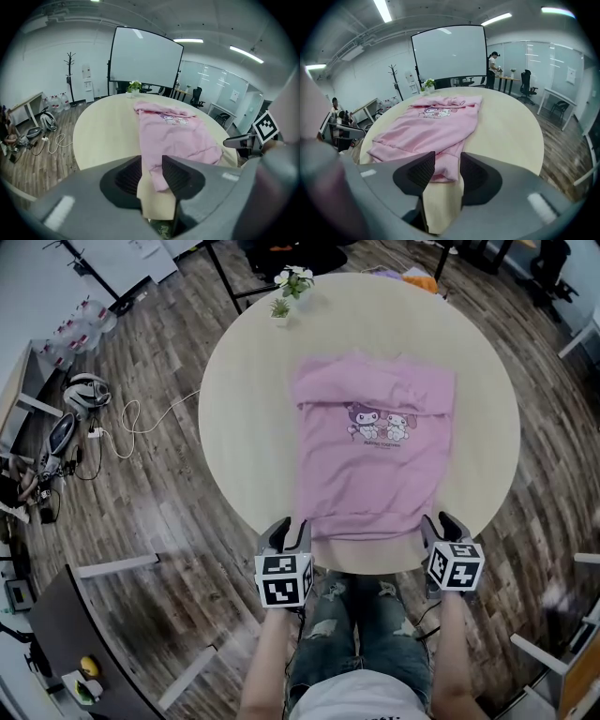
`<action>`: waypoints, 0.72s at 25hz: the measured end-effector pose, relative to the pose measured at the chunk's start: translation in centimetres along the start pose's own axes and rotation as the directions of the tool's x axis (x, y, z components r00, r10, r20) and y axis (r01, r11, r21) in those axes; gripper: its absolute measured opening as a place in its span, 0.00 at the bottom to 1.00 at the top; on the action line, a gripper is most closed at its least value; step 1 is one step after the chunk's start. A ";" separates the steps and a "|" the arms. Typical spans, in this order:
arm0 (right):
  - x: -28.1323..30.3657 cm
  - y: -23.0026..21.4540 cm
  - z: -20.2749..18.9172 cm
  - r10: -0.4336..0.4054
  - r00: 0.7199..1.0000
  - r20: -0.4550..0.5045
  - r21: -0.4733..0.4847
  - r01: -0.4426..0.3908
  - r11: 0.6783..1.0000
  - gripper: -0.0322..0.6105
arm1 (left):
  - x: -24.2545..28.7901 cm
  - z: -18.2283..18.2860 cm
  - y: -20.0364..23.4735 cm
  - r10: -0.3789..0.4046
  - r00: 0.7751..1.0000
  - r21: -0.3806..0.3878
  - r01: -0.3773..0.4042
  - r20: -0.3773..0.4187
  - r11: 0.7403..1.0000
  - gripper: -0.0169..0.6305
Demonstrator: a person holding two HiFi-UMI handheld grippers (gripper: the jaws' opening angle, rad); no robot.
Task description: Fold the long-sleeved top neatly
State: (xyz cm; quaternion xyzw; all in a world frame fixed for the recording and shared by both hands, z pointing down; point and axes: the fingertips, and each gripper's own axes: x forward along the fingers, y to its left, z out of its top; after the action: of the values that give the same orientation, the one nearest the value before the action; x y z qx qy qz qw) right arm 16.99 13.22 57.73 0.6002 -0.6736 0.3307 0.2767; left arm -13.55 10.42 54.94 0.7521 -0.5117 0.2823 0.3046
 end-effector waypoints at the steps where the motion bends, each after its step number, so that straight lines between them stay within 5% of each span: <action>1: 0.2 0.0 -0.2 -0.002 1.000 -0.004 0.000 0.002 1.000 0.35 | 0.0 -0.5 0.1 -0.004 1.000 0.000 0.004 -0.007 1.000 0.24; 18: 2.9 0.2 -2.9 -0.007 0.998 -0.058 0.014 0.008 1.000 0.24 | 1.5 -5.3 -1.9 -0.093 0.990 0.040 0.098 -0.107 0.994 0.30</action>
State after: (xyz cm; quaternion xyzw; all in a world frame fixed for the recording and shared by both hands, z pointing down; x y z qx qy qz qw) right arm 16.34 13.62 61.76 0.5948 -0.6608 0.3516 0.2930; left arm -11.88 14.06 59.25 0.7666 -0.4518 0.3180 0.3271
